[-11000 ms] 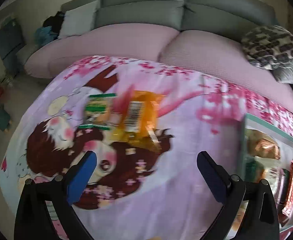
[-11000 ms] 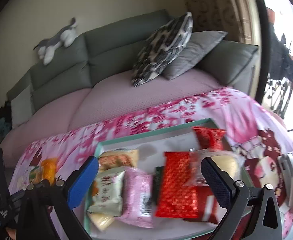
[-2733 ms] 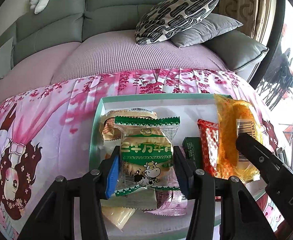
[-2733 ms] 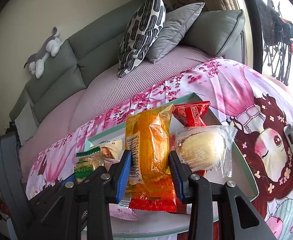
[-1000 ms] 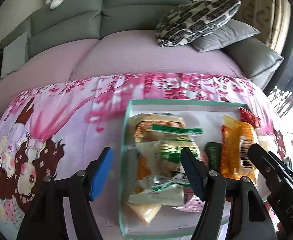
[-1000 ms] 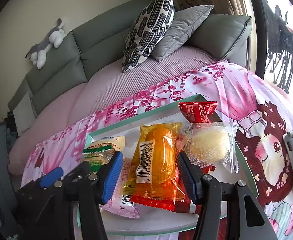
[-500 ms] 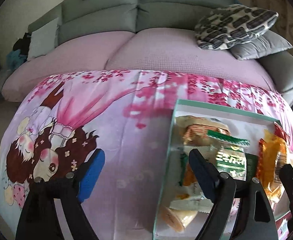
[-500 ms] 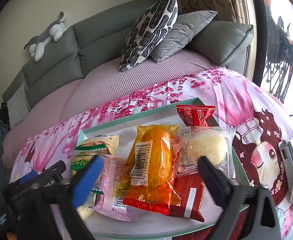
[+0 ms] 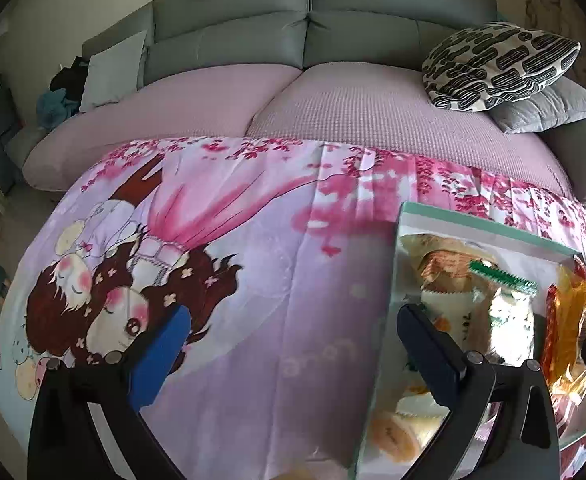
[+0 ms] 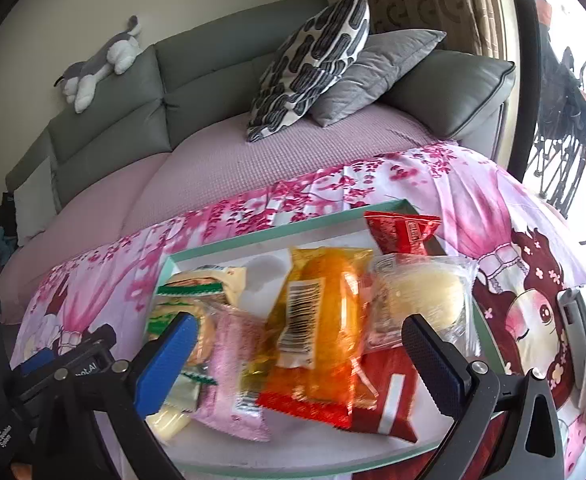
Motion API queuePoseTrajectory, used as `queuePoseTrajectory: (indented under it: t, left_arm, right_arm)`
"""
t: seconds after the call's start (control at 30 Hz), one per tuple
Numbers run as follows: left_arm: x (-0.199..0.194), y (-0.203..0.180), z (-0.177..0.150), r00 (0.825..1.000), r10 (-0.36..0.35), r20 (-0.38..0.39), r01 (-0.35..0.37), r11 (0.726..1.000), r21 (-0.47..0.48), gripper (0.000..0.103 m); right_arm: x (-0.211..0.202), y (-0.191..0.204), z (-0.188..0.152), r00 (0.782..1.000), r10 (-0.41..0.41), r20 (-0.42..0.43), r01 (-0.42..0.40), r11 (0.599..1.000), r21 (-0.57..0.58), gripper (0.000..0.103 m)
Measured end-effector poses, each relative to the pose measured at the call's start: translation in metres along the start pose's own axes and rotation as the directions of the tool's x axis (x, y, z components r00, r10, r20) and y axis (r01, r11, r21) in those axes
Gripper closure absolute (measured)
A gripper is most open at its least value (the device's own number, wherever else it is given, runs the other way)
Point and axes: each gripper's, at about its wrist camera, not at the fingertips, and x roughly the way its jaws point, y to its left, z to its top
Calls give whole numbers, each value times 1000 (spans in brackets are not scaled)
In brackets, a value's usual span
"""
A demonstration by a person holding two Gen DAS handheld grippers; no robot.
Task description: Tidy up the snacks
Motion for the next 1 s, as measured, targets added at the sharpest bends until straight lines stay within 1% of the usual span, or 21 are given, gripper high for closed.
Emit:
queuePoseTrajectory:
  t: [0.07, 0.2, 0.43, 0.53, 0.63, 0.73, 0.83, 1.0]
  left_arm:
    - [-1, 5, -4, 1000, 27, -8, -27, 1000, 10, 0]
    - [-6, 20, -11, 998, 51, -31, -51, 999, 0, 0]
    - [-19, 51, -35, 997, 45, -56, -45, 999, 8, 0]
    - [-22, 62, -49, 997, 54, -64, -53, 998, 20, 0]
    - [-23, 71, -60, 996, 56, -74, -54, 998, 32, 0]
    - [-22, 76, -67, 994, 40, -97, -37, 999, 33, 0]
    - [-18, 78, -69, 992, 31, -120, -28, 999, 33, 0]
    - [-15, 78, -69, 993, 28, -118, -24, 999, 38, 0]
  right_arm:
    - [-4, 6, -3, 1000, 11, 2, -11, 1000, -9, 0]
    - [-14, 19, -12, 1000, 28, -1, -28, 999, -27, 0]
    - [-40, 42, -30, 998, 57, 19, -56, 997, -60, 0]
    - [-46, 49, -43, 998, 65, 6, -65, 995, -78, 0]
    - [-44, 54, -59, 998, 59, -30, -62, 993, -97, 0]
    - [-40, 57, -69, 997, 41, -61, -48, 992, -114, 0]
    - [-38, 56, -70, 997, 32, -67, -39, 992, -119, 0]
    - [-35, 56, -71, 997, 24, -73, -33, 992, -124, 0]
